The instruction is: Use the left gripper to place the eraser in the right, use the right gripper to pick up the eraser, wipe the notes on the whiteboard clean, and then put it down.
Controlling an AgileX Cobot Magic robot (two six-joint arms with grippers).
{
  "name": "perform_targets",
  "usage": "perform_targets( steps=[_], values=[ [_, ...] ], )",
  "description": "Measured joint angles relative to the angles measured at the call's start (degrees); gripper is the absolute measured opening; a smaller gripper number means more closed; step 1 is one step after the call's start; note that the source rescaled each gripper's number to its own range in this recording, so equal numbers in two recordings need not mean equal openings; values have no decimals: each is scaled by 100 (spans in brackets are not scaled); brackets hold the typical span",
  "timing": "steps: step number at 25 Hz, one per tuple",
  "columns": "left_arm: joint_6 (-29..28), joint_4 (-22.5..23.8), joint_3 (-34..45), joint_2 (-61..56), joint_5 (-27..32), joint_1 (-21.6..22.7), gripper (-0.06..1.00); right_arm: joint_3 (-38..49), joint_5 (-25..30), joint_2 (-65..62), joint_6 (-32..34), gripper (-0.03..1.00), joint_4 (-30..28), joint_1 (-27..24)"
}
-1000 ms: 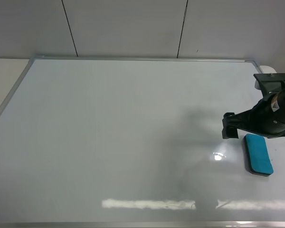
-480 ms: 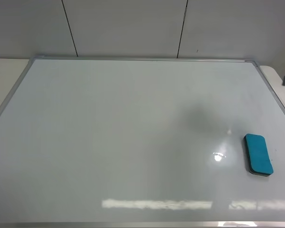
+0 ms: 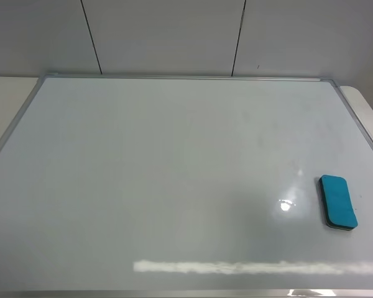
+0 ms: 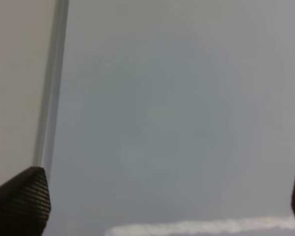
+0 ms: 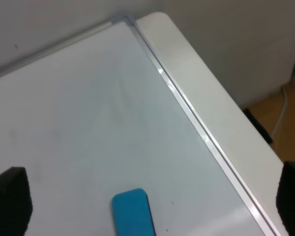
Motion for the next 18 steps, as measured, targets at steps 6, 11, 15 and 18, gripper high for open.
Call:
perform_targets(
  steps=[6, 11, 15, 18],
  values=[
    [0, 0, 0, 0, 0, 0, 100, 889, 451, -1179, -332, 100, 170, 0],
    [0, 0, 0, 0, 0, 0, 100, 1217, 272, -1179, -724, 100, 516, 46],
    [0, 0, 0, 0, 0, 0, 100, 1217, 261, -1179, -850, 100, 602, 46],
    [0, 0, 0, 0, 0, 0, 100, 1217, 261, -1179, -866, 100, 604, 46]
  ],
)
